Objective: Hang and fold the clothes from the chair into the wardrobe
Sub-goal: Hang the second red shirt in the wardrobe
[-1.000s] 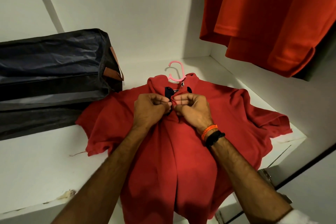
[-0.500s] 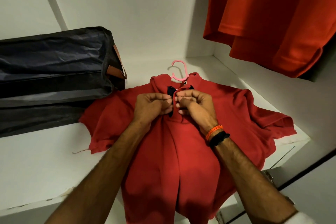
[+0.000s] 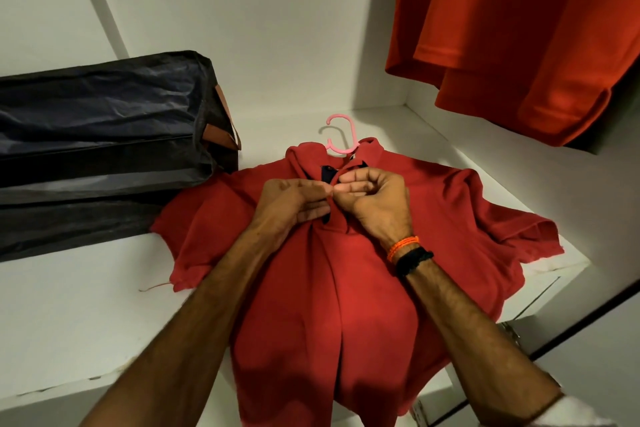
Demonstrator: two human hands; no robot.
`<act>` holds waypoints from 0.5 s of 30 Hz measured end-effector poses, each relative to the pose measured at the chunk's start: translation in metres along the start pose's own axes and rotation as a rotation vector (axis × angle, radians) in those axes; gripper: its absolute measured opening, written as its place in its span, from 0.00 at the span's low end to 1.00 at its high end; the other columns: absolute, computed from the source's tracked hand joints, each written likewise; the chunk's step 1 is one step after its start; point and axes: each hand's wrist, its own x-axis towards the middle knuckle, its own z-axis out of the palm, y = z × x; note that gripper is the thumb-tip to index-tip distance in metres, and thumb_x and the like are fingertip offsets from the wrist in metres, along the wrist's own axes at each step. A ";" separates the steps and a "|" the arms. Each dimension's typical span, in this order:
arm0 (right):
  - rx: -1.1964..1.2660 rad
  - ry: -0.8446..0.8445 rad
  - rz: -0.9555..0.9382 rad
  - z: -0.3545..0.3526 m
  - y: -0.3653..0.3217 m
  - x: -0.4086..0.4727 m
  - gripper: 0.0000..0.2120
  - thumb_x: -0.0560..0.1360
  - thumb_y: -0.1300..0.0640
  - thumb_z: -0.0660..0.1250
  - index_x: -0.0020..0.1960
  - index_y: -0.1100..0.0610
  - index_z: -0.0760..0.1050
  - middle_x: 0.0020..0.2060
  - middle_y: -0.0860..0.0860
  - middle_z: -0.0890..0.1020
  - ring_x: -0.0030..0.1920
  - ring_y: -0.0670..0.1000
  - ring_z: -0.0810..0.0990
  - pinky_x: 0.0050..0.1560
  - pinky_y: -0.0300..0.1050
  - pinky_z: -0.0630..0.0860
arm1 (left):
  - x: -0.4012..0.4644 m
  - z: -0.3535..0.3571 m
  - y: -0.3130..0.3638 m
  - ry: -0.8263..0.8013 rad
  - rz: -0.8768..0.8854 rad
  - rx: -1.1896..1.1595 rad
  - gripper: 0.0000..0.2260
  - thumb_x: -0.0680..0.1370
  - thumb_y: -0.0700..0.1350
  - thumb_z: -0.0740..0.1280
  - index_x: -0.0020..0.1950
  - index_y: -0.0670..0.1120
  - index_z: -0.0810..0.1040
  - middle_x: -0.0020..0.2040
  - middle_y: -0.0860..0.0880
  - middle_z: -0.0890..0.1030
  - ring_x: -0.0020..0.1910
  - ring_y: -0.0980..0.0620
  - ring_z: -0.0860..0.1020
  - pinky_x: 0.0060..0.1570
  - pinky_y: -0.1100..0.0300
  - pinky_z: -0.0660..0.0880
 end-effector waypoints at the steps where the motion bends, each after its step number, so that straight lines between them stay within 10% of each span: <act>1: -0.019 0.004 -0.017 0.001 -0.001 -0.001 0.10 0.67 0.66 0.77 0.40 0.53 0.80 0.33 0.50 0.85 0.31 0.42 0.81 0.36 0.37 0.76 | 0.000 0.001 -0.002 0.014 0.021 0.041 0.03 0.74 0.35 0.72 0.47 0.35 0.82 0.37 0.44 0.83 0.34 0.53 0.82 0.37 0.64 0.80; 15: 0.017 0.026 0.007 0.008 0.001 -0.004 0.24 0.71 0.69 0.73 0.50 0.50 0.61 0.35 0.48 0.83 0.29 0.41 0.78 0.36 0.37 0.75 | 0.005 0.006 -0.011 0.139 0.107 0.114 0.09 0.77 0.30 0.68 0.40 0.42 0.78 0.32 0.46 0.77 0.25 0.60 0.77 0.30 0.66 0.78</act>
